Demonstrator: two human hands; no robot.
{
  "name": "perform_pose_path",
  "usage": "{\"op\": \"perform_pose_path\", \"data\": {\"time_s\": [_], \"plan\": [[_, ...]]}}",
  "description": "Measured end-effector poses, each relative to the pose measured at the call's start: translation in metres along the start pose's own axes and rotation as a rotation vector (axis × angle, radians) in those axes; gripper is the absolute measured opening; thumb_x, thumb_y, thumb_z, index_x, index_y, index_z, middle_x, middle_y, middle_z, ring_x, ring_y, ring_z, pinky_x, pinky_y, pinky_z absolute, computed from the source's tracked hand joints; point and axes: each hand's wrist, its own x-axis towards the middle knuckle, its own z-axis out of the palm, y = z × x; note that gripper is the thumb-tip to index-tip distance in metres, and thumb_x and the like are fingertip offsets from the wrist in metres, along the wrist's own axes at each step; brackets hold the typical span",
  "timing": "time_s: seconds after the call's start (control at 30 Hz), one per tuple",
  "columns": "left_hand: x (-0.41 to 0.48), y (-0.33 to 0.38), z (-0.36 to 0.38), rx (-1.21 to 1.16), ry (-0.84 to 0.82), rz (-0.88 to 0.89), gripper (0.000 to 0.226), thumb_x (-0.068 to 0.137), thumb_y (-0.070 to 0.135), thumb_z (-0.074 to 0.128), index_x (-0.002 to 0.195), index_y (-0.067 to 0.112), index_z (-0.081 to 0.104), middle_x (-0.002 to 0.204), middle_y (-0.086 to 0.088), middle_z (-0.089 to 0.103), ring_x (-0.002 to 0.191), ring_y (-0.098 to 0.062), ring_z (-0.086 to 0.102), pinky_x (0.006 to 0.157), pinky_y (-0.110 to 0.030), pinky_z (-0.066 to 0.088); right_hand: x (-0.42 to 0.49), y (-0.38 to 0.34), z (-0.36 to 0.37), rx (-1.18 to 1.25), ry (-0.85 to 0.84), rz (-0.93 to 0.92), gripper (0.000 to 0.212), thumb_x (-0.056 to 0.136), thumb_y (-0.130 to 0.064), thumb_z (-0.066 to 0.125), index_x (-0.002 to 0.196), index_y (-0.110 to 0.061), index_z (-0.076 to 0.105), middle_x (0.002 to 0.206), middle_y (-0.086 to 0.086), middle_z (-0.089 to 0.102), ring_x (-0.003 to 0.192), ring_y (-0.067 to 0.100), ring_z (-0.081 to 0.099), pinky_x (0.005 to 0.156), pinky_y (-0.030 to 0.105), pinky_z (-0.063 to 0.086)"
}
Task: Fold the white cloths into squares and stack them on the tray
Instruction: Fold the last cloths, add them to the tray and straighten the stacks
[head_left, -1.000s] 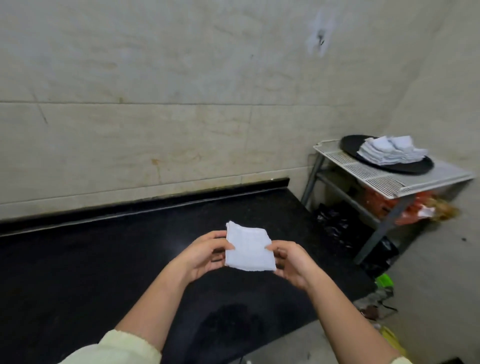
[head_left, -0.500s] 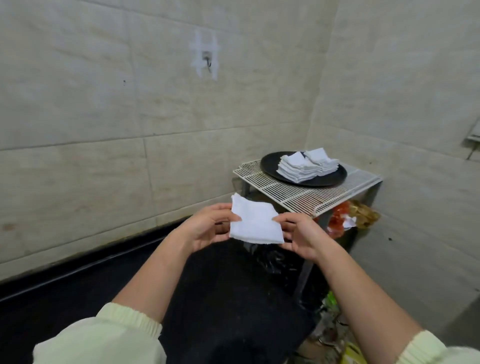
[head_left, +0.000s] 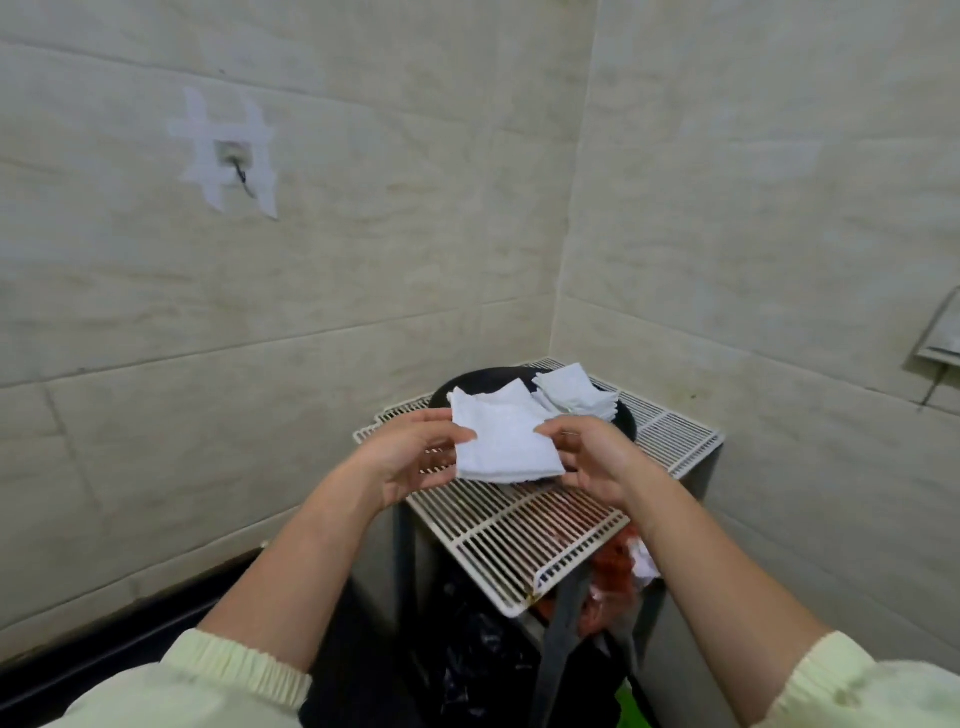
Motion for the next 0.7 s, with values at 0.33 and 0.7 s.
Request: {"op": "perform_pose_path", "data": {"time_s": [0.33, 0.7], "plan": [[0.103, 0.02, 0.058, -0.107, 0.178, 0.014, 0.032, 0.082, -0.001, 0.067, 0.105, 0.02, 0.061, 0.081, 0.0, 0.065, 0.065, -0.012, 0.06, 0.054, -0.023, 0.053, 0.12, -0.064, -0.064, -0.258, -0.034, -0.061, 0.007, 0.082, -0.004, 0.063, 0.082, -0.011, 0.064, 0.071, 0.004, 0.061, 0.058, 0.014, 0.055, 0.044, 0.017, 0.043], [0.153, 0.007, 0.062, -0.077, 0.356, 0.029, 0.037, 0.083, -0.003, 0.067, 0.117, 0.01, 0.062, 0.087, -0.003, 0.072, 0.063, -0.013, 0.067, 0.057, -0.024, 0.057, 0.199, -0.063, -0.073, -0.729, -0.122, -0.262, 0.006, 0.082, -0.001, 0.065, 0.077, 0.001, 0.066, 0.07, 0.011, 0.052, 0.058, 0.019, 0.049, 0.052, 0.023, 0.039]]}}
